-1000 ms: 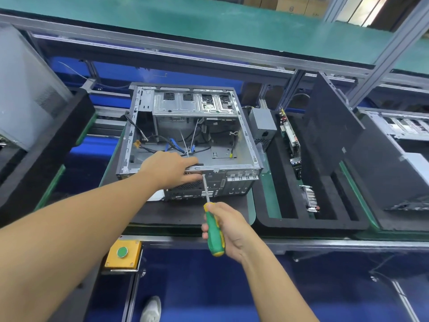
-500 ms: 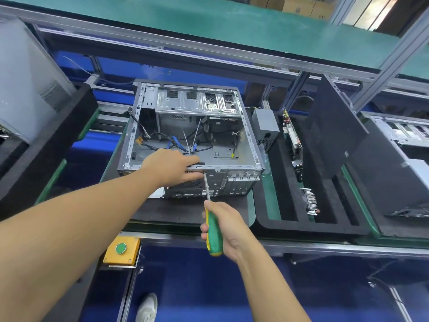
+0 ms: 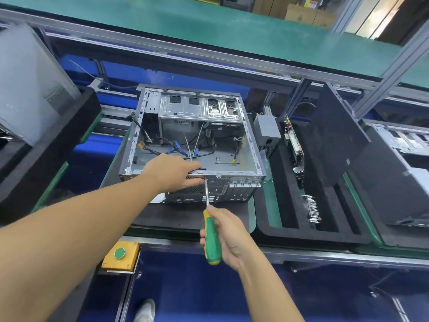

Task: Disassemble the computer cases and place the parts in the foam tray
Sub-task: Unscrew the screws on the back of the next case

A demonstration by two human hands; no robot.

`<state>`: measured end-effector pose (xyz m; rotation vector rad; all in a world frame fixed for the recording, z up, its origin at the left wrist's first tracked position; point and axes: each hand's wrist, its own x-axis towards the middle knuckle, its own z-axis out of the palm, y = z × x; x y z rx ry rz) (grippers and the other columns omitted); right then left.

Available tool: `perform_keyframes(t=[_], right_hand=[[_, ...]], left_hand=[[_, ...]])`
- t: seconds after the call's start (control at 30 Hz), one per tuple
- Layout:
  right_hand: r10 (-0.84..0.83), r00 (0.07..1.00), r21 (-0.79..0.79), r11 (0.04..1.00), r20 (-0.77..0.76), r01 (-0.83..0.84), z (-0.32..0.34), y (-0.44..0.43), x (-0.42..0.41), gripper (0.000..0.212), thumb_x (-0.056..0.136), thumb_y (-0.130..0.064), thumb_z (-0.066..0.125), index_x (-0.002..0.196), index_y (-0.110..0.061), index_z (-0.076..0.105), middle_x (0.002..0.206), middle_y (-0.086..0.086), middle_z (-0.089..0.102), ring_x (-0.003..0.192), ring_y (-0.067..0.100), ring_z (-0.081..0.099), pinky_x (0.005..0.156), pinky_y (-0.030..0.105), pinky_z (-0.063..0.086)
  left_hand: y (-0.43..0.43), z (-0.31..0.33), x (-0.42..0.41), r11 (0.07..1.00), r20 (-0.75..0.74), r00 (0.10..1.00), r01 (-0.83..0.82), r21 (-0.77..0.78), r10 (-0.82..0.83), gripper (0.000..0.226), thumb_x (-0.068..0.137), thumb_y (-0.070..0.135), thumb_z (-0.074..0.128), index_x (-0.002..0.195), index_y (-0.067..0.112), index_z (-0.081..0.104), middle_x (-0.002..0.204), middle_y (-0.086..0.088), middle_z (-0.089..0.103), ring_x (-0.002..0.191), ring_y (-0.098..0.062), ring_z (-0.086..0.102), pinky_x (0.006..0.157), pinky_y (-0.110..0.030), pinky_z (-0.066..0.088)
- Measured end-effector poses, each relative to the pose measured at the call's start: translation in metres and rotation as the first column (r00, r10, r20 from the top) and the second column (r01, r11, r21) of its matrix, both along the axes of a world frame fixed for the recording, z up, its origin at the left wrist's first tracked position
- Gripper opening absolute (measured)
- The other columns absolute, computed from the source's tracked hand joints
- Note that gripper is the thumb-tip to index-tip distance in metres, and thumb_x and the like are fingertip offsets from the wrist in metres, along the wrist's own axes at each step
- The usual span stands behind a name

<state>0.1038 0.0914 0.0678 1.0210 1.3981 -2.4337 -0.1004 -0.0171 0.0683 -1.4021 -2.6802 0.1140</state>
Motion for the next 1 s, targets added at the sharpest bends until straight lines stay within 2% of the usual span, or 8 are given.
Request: perform_keyframes(t=[0.07,0.17,0.33,0.43,0.57,0.73,0.83,1.0], right_hand=[[-0.002,1.0,-0.13,0.992,-0.002,0.002,0.003,-0.003,-0.001,0.027,0.102,-0.024,0.049,0.105,0.0,0.061,0.085,0.015,0.064,0.06,0.022,0.056,0.058,0.035,0.05],[0.006,1.0,-0.084,0.996,-0.011,-0.007,0.0,-0.008,-0.001,0.033,0.106,-0.021,0.04,0.106,0.002,0.064,0.083,0.014,0.069,0.062,0.02,0.058,0.062,0.035,0.053],[-0.02,1.0,0.076,0.997,-0.021,0.021,-0.001,-0.008,-0.002,0.017,0.099,-0.017,0.063,0.103,-0.004,0.053,0.089,0.013,0.052,0.058,0.02,0.058,0.06,0.038,0.058],[0.003,1.0,0.087,0.996,-0.006,-0.002,0.001,-0.005,-0.003,0.023,0.097,-0.02,0.067,0.104,-0.006,0.049,0.089,0.012,0.049,0.054,0.018,0.055,0.056,0.035,0.055],[-0.007,1.0,-0.133,0.991,-0.003,0.007,0.005,-0.005,-0.004,0.032,0.105,-0.028,0.046,0.112,0.001,0.058,0.09,0.017,0.066,0.059,0.024,0.055,0.059,0.037,0.05],[0.04,0.998,-0.019,0.999,-0.04,-0.041,0.003,-0.007,-0.003,0.027,0.104,-0.018,0.047,0.117,0.003,0.059,0.082,0.013,0.071,0.062,0.023,0.061,0.064,0.038,0.057],[0.011,0.998,0.032,0.999,-0.056,-0.009,0.004,-0.006,-0.002,0.022,0.1,-0.02,0.061,0.11,0.0,0.058,0.079,0.011,0.065,0.062,0.023,0.063,0.059,0.038,0.058],[0.008,1.0,0.083,0.996,0.01,-0.008,0.005,-0.005,-0.005,0.024,0.096,-0.023,0.067,0.107,-0.006,0.053,0.08,0.009,0.056,0.055,0.018,0.057,0.051,0.031,0.051]], left_hand=[[-0.001,0.001,0.001,1.0,0.0,1.0,0.001,-0.015,-0.001,0.085,0.071,0.086,-0.007,0.118,0.039,0.046,0.056,0.006,0.035,0.047,-0.014,0.033,0.048,-0.03,0.028],[-0.001,0.003,0.003,0.999,0.015,1.0,-0.009,-0.045,0.01,0.085,0.071,0.086,-0.007,0.119,0.039,0.046,0.056,0.007,0.034,0.048,-0.015,0.034,0.046,-0.029,0.025],[-0.001,0.002,0.003,1.0,0.027,1.0,-0.002,-0.028,0.002,0.08,0.075,0.085,-0.002,0.118,0.039,0.046,0.06,0.008,0.041,0.053,-0.02,0.043,0.048,-0.029,0.03],[-0.002,-0.001,0.003,0.997,-0.023,0.997,0.072,0.021,-0.071,0.067,0.086,0.079,0.01,0.129,0.039,0.043,0.107,0.013,0.065,0.08,-0.02,0.063,0.055,-0.031,0.045],[-0.006,0.0,0.006,0.97,-0.071,0.972,0.231,0.077,-0.226,0.06,0.096,0.063,0.024,0.148,0.033,0.031,0.147,0.014,0.046,0.118,-0.015,0.057,0.062,-0.035,0.056],[-0.011,0.001,0.004,0.882,-0.155,0.888,0.452,0.131,-0.432,0.057,0.097,0.024,0.06,0.146,0.038,0.035,0.146,0.001,0.051,0.106,-0.024,0.061,0.045,-0.032,0.051],[-0.016,0.0,0.004,0.858,-0.118,0.868,0.496,0.137,-0.483,0.066,0.082,0.001,0.071,0.137,0.033,0.056,0.142,-0.001,0.055,0.102,-0.025,0.065,0.04,-0.032,0.05],[-0.01,-0.001,0.013,0.873,-0.093,0.897,0.441,0.207,-0.432,0.04,0.086,0.002,0.066,0.119,0.025,0.068,0.131,0.001,0.063,0.085,-0.027,0.07,0.04,-0.036,0.051]])
